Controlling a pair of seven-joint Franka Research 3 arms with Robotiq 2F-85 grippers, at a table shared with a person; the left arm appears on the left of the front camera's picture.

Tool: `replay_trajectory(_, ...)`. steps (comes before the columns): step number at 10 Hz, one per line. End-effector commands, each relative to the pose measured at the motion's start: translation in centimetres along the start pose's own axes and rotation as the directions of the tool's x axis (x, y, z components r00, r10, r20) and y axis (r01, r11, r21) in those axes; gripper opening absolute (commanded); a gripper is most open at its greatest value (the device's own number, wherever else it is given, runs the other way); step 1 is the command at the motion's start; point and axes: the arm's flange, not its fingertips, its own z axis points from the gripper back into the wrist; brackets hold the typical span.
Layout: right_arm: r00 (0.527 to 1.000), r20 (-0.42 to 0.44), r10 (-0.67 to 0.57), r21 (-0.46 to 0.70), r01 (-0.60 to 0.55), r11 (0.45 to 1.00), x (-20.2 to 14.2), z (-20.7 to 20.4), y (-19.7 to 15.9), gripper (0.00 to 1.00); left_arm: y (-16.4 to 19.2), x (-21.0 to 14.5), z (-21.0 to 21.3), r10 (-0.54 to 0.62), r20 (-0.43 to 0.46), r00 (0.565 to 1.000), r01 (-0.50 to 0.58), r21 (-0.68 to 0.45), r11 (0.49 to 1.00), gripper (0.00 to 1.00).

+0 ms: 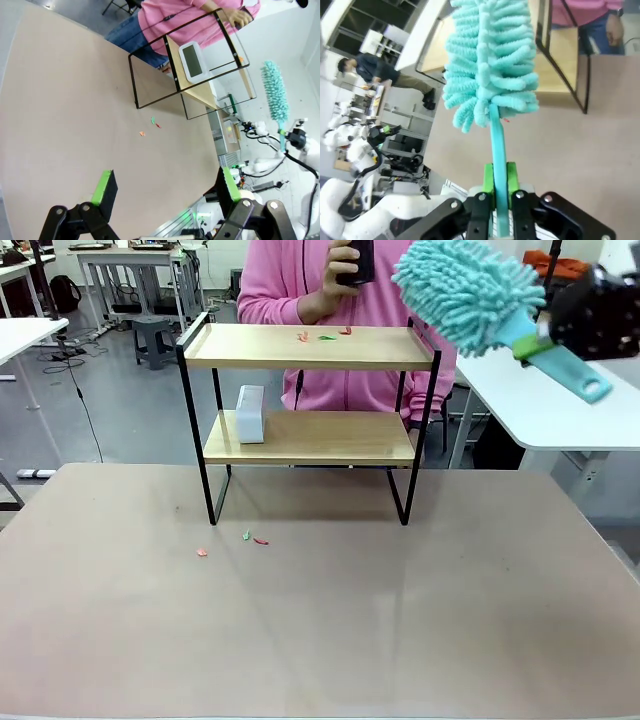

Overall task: Clean the shelf.
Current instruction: Clean the remaining tier of the Shelf with the Duster once objects are removed.

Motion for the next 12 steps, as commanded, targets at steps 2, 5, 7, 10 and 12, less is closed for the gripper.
replay_trajectory(2, 0.998, -0.032, -0.052, -0.082, 0.049, 0.995, 5.8, -3.5, 3.6, 0.12, 0.0, 0.0, -0.1, -0.019, 0.019, 1.0, 0.019, -0.016, 1.0, 1.0)
replay_trajectory(5, 0.997, -0.004, -0.079, -0.232, 0.076, 0.97, 8.4, -8.0, 5.6, 0.12, 0.0, 0.0, -0.1, -0.019, 0.019, 1.0, 0.019, -0.016, 1.0, 1.0)
replay_trajectory(7, 0.996, -0.049, -0.073, -0.273, 0.057, 0.96, 8.9, -10.8, 6.0, 0.12, 0.0, 0.0, -0.1, -0.019, 0.019, 1.0, 0.019, -0.016, 1.0, 1.0)
replay_trajectory(10, 0.994, -0.082, -0.073, -0.274, 0.048, 0.961, 9.0, -12.8, 5.7, 0.12, 0.0, 0.0, -0.1, -0.019, 0.019, 1.0, 0.019, -0.016, 1.0, 1.0)
replay_trajectory(12, 0.992, -0.124, -0.035, -0.25, 0.003, 0.968, 9.1, -14.4, 5.9, 0.12, 0.0, 0.0, -0.1, -0.019, 0.019, 1.0, 0.019, -0.016, 1.0, 1.0)
